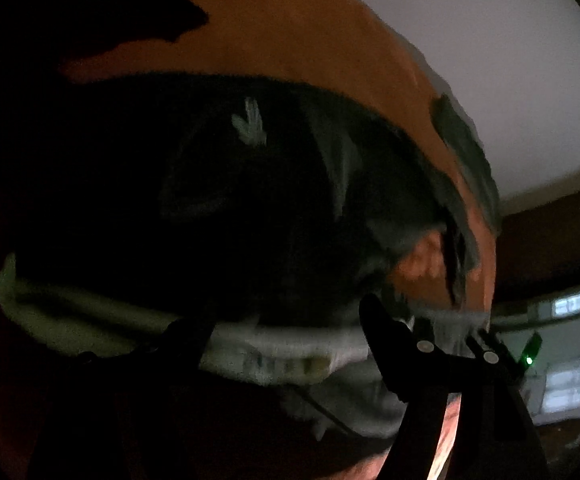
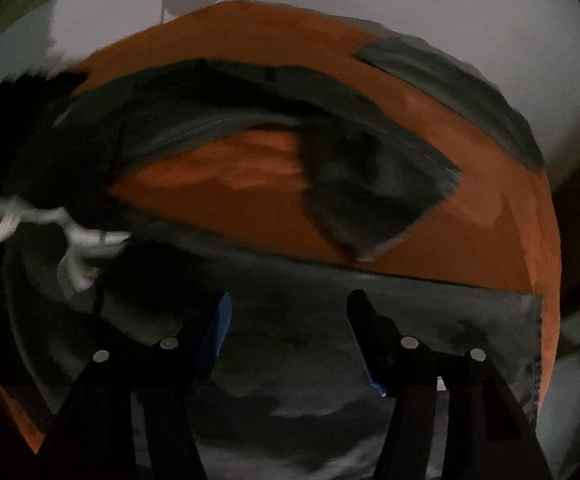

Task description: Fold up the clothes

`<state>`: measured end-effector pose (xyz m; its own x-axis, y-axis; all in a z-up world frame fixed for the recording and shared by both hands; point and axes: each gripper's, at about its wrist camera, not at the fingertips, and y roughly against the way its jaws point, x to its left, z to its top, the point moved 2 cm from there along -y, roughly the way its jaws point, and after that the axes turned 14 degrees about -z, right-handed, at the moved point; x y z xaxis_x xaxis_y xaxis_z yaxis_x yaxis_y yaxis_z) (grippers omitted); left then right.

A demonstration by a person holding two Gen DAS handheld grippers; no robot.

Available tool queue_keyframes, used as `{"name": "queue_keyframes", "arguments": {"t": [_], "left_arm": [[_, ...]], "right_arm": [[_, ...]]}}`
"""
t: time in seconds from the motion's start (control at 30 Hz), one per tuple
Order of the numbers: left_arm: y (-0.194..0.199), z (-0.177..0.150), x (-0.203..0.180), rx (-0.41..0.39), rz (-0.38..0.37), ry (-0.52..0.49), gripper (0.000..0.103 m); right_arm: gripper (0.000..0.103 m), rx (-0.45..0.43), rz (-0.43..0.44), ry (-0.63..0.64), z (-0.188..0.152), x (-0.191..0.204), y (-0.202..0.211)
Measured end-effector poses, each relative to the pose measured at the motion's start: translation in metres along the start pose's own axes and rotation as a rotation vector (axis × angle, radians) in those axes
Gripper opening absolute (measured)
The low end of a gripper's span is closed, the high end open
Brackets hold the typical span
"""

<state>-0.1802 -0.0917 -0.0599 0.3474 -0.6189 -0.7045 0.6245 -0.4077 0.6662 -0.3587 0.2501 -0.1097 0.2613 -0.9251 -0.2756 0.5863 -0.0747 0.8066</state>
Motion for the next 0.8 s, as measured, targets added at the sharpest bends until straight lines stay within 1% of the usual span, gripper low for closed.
{"name": "queue_keyframes", "arguments": {"t": [0.03,0.1,0.13,0.2,0.23,0.3,0.33,0.4,0.43,0.47,0.5,0.53,0.57,0.6,0.63,0.7,0.73,0.8], "left_arm": [[-0.002,0.009,-0.001,-0.014,0.004,0.004,0.075],[-0.006,0.022,0.000,-0.040,0.007,0.022,0.075],[-0.009,0.025,0.002,-0.046,0.003,0.040,0.075],[-0.016,0.024,0.005,-0.043,-0.006,0.078,0.075],[-0.020,0.024,0.007,-0.041,-0.011,0.098,0.075],[-0.030,0.021,0.010,-0.026,-0.023,0.134,0.075],[-0.034,0.019,0.011,-0.017,-0.028,0.149,0.075],[-0.041,0.014,0.011,-0.002,-0.034,0.162,0.075],[-0.044,0.012,0.011,0.007,-0.036,0.162,0.075],[-0.046,0.010,0.011,0.015,-0.041,0.164,0.075],[-0.048,0.009,0.014,0.022,-0.052,0.179,0.075],[-0.050,0.006,0.019,0.028,-0.066,0.205,0.075],[-0.051,0.004,0.023,0.031,-0.075,0.230,0.075],[-0.051,0.003,0.028,0.029,-0.077,0.255,0.075],[-0.051,0.001,0.033,0.026,-0.078,0.279,0.074],[-0.049,-0.001,0.038,0.022,-0.074,0.299,0.075],[-0.048,-0.001,0.040,0.022,-0.070,0.299,0.075],[-0.045,0.002,0.039,0.023,-0.049,0.263,0.075]], "right_arm": [[0.073,0.007,0.019,-0.052,0.005,-0.018,-0.009],[0.080,0.033,0.077,-0.177,0.012,-0.057,-0.032],[0.080,0.060,0.113,-0.247,0.015,-0.073,-0.047],[0.080,0.126,0.219,-0.419,0.019,-0.103,-0.082],[0.080,0.127,0.257,-0.487,0.023,-0.115,-0.094],[0.079,0.095,0.315,-0.602,0.032,-0.136,-0.114],[0.079,0.064,0.322,-0.606,0.041,-0.142,-0.122],[0.079,-0.012,0.316,-0.562,0.064,-0.150,-0.136],[0.079,-0.011,0.324,-0.549,0.071,-0.151,-0.145],[0.079,0.025,0.354,-0.568,0.073,-0.149,-0.157],[0.069,0.070,0.392,-0.602,0.074,-0.147,-0.171],[0.044,0.083,0.409,-0.634,0.074,-0.147,-0.179],[0.027,0.045,0.391,-0.636,0.076,-0.148,-0.172],[0.011,-0.011,0.361,-0.624,0.081,-0.149,-0.160],[0.011,-0.066,0.331,-0.612,0.085,-0.150,-0.147],[0.009,-0.190,0.338,-0.608,0.098,-0.154,-0.110],[0.008,-0.235,0.351,-0.606,0.106,-0.155,-0.092],[0.008,-0.292,0.325,-0.564,0.119,-0.151,-0.054]]}}
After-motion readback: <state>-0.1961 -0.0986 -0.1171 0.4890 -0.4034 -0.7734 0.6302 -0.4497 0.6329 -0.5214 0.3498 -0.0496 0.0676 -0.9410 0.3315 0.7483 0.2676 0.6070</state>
